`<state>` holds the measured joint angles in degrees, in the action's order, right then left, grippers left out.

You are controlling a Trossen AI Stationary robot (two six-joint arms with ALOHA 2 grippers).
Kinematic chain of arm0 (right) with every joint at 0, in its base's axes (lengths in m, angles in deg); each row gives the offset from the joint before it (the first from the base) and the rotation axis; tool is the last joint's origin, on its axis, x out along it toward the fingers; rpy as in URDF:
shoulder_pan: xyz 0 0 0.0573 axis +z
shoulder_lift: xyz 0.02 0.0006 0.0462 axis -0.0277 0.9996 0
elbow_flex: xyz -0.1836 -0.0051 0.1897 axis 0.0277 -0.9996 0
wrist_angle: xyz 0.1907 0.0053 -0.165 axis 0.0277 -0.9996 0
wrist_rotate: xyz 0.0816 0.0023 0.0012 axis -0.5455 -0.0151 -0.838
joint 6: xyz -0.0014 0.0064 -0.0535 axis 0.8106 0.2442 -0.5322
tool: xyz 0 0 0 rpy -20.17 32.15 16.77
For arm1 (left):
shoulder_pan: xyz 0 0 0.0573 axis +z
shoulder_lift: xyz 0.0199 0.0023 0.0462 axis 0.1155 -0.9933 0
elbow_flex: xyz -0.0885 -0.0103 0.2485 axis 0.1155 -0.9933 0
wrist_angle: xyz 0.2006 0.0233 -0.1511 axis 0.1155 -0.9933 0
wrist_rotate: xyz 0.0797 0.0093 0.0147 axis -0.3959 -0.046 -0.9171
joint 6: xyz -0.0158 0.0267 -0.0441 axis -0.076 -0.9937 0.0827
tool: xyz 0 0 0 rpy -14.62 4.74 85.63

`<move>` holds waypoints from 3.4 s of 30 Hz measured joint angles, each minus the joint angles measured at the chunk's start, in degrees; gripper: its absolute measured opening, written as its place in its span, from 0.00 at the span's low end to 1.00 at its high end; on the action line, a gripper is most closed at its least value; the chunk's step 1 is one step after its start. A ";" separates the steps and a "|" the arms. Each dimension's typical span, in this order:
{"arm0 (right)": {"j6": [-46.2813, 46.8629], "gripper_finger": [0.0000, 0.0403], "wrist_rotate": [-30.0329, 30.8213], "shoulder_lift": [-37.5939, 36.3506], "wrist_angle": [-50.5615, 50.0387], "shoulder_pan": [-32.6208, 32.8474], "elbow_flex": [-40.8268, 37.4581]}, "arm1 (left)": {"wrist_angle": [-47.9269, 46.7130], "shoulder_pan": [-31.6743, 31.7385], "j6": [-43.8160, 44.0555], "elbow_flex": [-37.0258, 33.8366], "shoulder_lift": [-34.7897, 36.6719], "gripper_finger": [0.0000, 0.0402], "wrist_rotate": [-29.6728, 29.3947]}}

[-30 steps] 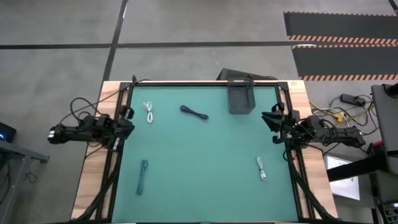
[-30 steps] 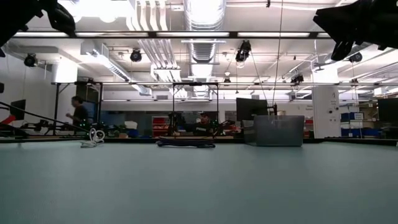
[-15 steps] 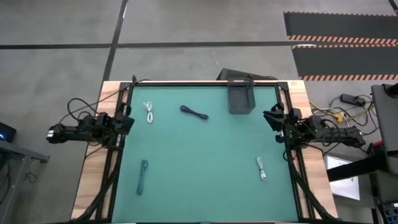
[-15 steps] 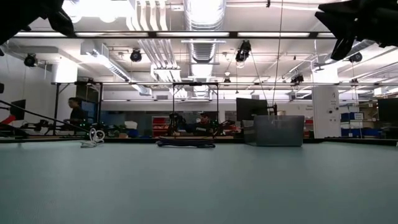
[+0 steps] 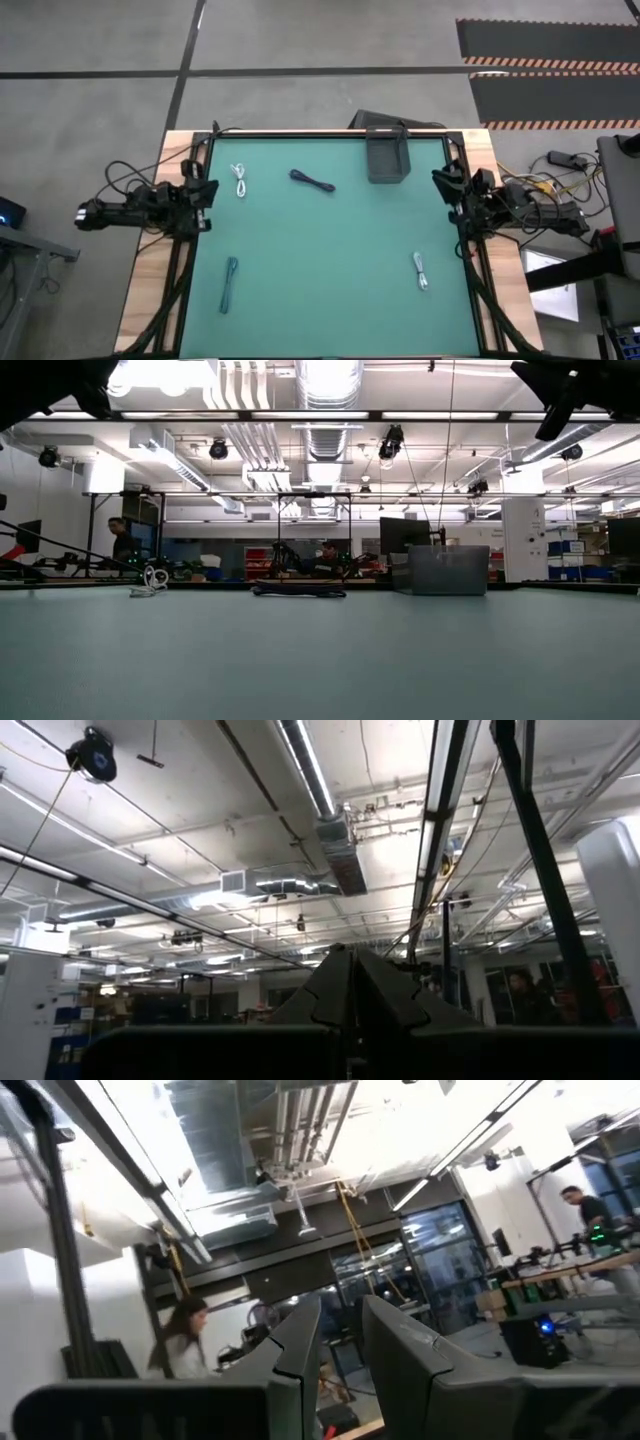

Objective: Pick and place USB-C Cables
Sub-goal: Put the purple charger cable into the black bin

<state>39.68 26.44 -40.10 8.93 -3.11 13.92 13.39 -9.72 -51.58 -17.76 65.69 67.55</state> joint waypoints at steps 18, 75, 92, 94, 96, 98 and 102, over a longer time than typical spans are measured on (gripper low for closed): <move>9.17 0.17 13.32 18.88 -20.36 -0.02 16.94 | -0.47 0.00 0.08 0.00 -3.23 0.00 0.00; -10.89 0.17 -9.03 94.87 -70.49 -17.73 89.53 | 2.68 0.02 4.76 0.00 -2.50 0.00 -0.33; -35.70 0.17 -14.10 104.50 -67.24 -18.12 91.68 | 2.68 0.02 4.74 0.00 -2.50 0.00 -0.31; -34.69 0.17 -14.11 105.82 -65.75 -18.12 91.68 | 2.65 0.02 4.72 0.00 -2.50 0.00 -0.31; -34.67 0.17 -14.13 107.29 -65.17 -18.12 91.69 | 2.65 0.02 4.71 0.00 -2.50 0.00 -0.31; -34.87 0.17 -14.12 108.79 -64.55 -18.12 91.86 | 2.65 0.02 4.71 0.00 -2.50 0.00 -0.31; -33.14 0.22 -14.16 111.31 -62.24 -18.14 92.09 | 2.65 0.02 4.69 0.00 -2.50 0.00 -0.31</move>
<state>6.54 12.28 71.20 -53.31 -21.25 106.01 16.04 -9.70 -46.89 -17.76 63.19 67.24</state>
